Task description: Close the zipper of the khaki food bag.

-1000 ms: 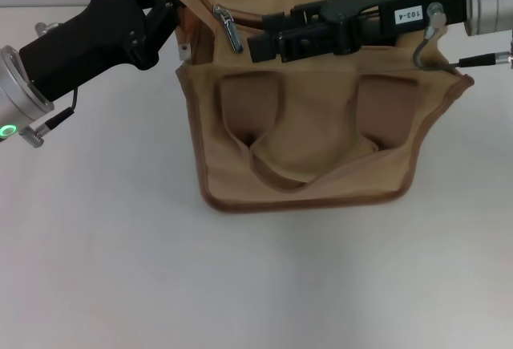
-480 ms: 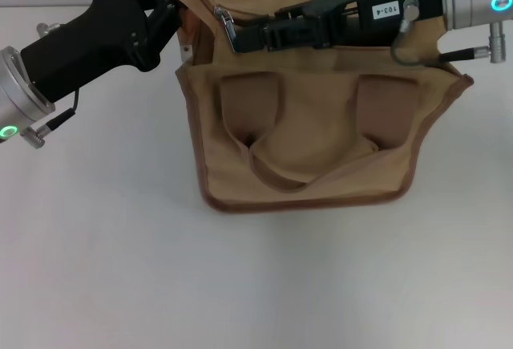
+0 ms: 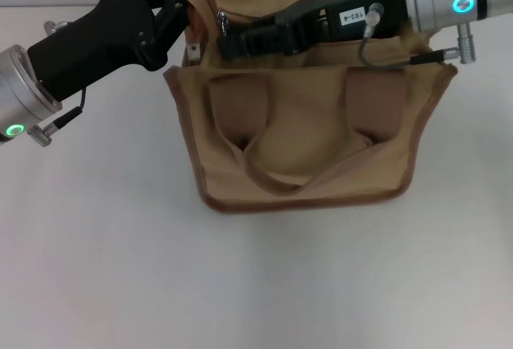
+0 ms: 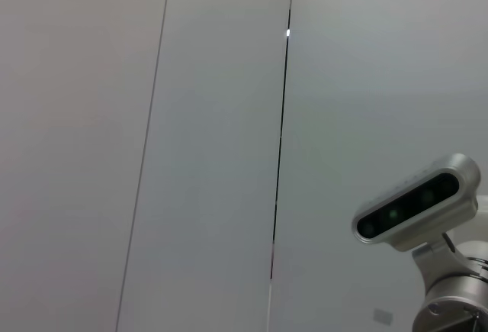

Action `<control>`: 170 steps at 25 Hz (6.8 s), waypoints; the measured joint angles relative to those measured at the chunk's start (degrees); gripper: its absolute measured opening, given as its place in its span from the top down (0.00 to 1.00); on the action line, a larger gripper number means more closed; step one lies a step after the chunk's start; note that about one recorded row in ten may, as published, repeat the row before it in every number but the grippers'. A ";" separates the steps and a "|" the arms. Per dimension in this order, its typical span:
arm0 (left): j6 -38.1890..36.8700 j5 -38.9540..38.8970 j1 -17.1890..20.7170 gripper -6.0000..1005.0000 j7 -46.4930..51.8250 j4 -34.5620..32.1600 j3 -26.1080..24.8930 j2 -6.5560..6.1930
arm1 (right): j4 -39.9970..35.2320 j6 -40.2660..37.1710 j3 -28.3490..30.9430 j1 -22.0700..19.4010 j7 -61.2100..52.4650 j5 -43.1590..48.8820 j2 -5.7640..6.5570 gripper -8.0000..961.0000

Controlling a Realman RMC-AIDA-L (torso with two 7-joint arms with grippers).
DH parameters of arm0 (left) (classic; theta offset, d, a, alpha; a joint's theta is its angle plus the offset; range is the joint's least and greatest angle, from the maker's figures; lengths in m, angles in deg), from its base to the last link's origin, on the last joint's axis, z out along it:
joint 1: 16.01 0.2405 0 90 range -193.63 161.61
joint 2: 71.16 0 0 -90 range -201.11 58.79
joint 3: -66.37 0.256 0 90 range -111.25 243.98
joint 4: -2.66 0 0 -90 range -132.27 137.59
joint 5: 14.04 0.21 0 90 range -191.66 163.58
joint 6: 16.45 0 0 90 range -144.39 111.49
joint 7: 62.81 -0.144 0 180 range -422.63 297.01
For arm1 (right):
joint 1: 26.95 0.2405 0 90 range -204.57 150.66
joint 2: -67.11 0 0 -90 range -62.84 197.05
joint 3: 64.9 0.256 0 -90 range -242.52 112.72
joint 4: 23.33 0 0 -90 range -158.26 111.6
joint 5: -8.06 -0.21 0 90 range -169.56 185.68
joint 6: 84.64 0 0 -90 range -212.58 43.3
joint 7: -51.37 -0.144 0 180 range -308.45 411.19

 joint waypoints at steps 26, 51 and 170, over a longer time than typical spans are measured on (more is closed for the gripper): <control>0.06 -1.14 0.41 0.89 -1.25 0.12 -0.58 -0.09 | -3.47 1.19 0.14 -3.27 -4.14 -0.26 -0.13 0.99; 2.92 -2.18 1.03 0.87 -0.47 0.12 -2.85 -0.47 | -15.35 -2.64 18.47 -15.20 -9.67 8.63 0.61 0.99; -7.25 1.24 15.67 0.20 -1.06 -6.21 31.23 -3.27 | 29.58 -17.54 18.02 -18.20 69.74 4.78 -1.00 0.16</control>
